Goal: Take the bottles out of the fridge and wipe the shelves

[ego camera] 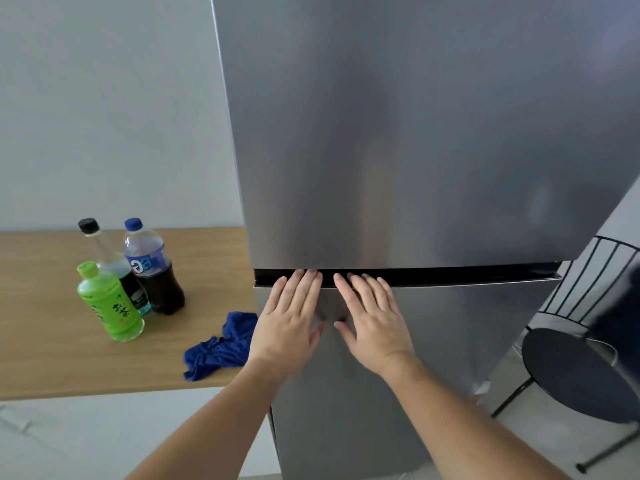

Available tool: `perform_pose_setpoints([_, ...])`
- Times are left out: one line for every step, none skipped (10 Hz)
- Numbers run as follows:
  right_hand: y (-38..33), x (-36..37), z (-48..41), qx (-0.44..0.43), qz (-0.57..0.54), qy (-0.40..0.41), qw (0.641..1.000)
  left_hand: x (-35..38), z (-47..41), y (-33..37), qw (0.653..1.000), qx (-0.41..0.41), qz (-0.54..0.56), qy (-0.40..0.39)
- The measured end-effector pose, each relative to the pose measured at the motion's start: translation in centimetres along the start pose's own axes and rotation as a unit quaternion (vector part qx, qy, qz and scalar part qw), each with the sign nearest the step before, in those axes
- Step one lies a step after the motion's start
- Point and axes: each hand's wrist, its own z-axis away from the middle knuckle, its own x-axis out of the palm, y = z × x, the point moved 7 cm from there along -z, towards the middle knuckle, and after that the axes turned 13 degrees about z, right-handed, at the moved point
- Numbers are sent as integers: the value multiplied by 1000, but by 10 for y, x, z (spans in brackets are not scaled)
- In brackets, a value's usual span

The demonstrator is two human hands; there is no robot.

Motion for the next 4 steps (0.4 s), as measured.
perform_pose_setpoints([2, 4, -2, -5, -1, 4, 1000, 2, -4, -2, 1000, -9, -2, 9])
perform_pose_setpoints([1, 9, 1, -3, -3, -13, 1000, 6, -2, 0, 1000, -17, -9, 25])
perform_pose_setpoints([1, -3, -4, -10, -22, -35, 999, -2, -2, 0, 999, -25, -22, 3])
perform_pose_setpoints([2, -21, 20, -9, -147, -62, 987, -7, 10, 10, 1000, -29, -1, 3])
